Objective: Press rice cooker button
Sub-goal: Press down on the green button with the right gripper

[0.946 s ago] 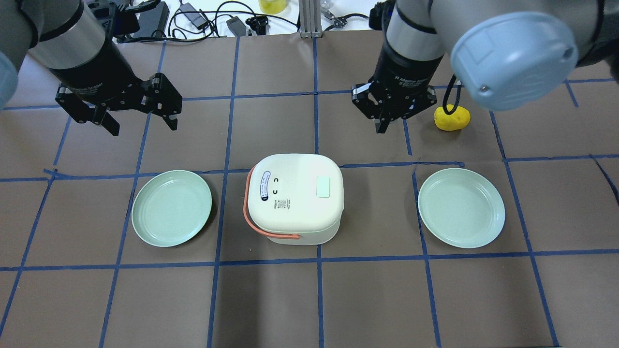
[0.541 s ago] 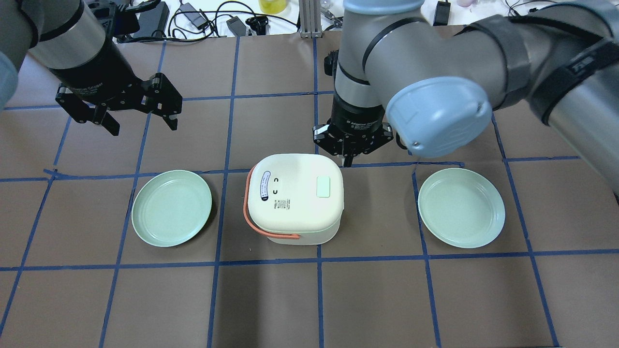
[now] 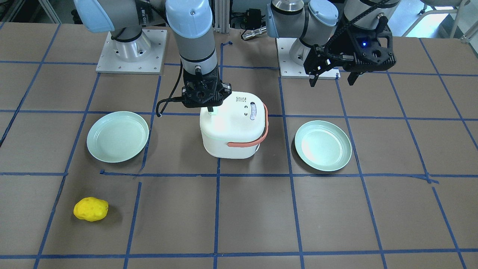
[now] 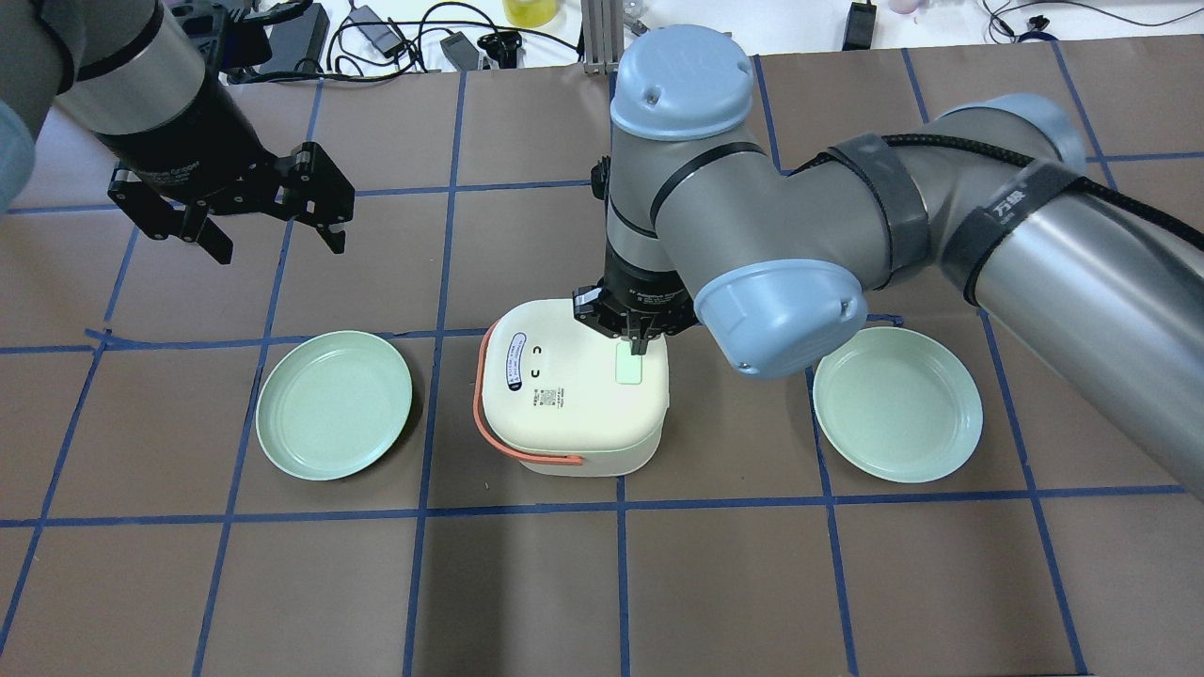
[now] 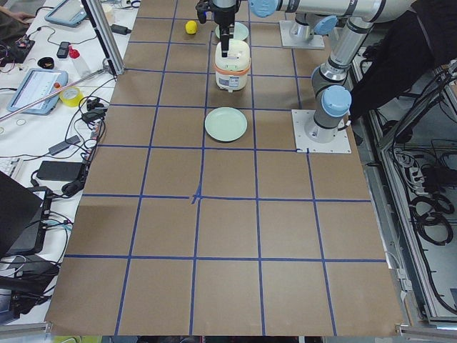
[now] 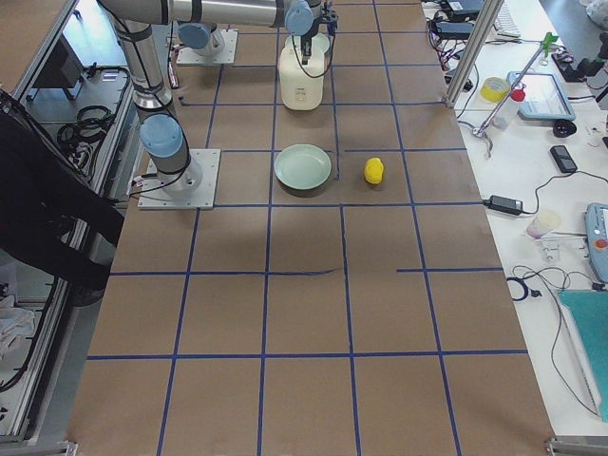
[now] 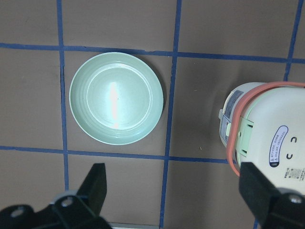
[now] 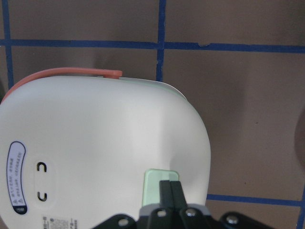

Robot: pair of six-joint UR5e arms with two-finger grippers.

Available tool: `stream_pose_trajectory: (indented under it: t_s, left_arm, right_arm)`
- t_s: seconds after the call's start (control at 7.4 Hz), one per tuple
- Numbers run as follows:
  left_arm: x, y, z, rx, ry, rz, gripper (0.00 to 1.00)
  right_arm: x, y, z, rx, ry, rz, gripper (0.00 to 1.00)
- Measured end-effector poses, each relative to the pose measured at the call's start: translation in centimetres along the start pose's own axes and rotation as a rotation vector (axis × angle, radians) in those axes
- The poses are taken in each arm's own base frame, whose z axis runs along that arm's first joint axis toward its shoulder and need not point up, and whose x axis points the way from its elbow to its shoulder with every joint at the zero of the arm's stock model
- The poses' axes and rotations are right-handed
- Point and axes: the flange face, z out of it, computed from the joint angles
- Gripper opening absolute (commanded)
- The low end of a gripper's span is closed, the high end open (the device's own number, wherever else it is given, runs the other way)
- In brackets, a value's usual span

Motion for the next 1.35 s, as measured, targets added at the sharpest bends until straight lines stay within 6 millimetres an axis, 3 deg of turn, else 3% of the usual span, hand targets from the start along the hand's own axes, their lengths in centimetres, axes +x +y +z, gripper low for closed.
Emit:
stream_pose_trajectory:
  t_s: [0.68, 0.81, 0.95, 1.08, 1.35]
  left_arm:
    - [0.0, 0.0, 0.0, 0.0, 0.0, 0.0, 1.0]
    - [0.0, 0.0, 0.0, 0.0, 0.0, 0.0, 1.0]
    - [0.0, 0.0, 0.0, 0.0, 0.0, 0.0, 1.0]
    - [0.0, 0.0, 0.0, 0.0, 0.0, 0.0, 1.0]
    - [0.0, 0.0, 0.0, 0.0, 0.0, 0.0, 1.0]
  right_arm:
    - [-0.5, 0.4, 1.4, -0.012, 0.011, -0.014, 0.0]
    - [-0.4, 0.5, 1.6, -0.016, 0.011, -0.014, 0.16]
    - [-0.4, 0.5, 1.7, -0.017, 0.012, -0.013, 0.96]
    - [-0.5, 0.4, 1.4, -0.012, 0.011, -0.011, 1.0]
    - [-0.2, -0.3, -1.2, 0.039, 0.029, 0.017, 1.0]
